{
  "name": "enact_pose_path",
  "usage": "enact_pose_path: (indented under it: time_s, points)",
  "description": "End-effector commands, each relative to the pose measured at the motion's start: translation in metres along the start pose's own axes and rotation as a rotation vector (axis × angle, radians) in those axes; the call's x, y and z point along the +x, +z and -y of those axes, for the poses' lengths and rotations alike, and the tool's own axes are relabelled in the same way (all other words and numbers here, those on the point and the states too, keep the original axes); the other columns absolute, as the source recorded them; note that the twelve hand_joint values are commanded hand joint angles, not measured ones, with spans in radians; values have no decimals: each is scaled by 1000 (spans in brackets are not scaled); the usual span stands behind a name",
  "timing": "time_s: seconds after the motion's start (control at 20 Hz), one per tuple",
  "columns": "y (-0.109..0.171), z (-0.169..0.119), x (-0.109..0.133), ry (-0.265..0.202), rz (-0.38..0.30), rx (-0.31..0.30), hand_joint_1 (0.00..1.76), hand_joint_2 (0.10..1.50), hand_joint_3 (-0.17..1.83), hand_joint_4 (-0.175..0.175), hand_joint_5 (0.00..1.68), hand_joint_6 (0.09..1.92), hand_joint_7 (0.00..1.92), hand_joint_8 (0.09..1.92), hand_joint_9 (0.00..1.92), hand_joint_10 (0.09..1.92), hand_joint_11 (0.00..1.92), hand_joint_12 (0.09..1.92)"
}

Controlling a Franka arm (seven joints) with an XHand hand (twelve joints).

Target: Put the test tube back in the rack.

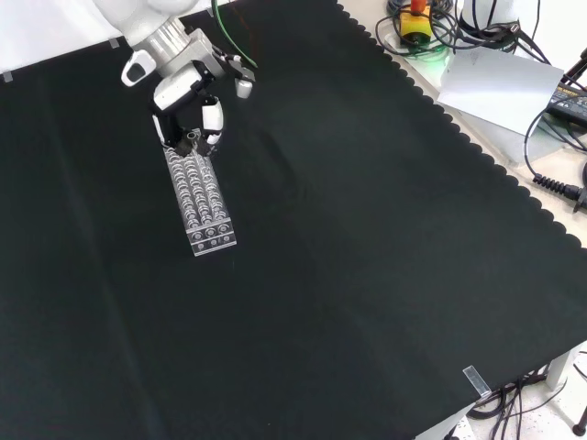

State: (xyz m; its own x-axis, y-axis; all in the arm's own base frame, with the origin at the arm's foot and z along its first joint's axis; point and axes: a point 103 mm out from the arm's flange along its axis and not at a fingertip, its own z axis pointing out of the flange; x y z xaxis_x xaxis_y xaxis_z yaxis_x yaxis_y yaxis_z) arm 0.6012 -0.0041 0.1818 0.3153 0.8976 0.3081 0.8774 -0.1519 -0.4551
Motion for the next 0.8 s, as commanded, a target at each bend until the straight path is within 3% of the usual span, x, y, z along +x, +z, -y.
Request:
enact_pose_path:
  time_s: [0.05, 0.8]
  points:
    - [-19, 14, 7, -40, -33, -10, 1192, 514, 848, -75, 814, 748, 1035, 839, 1067, 826, 639, 1419]
    - [-101, 68, 22, -99, -16, -134, 1150, 503, 840, -39, 737, 734, 870, 876, 904, 822, 560, 1441]
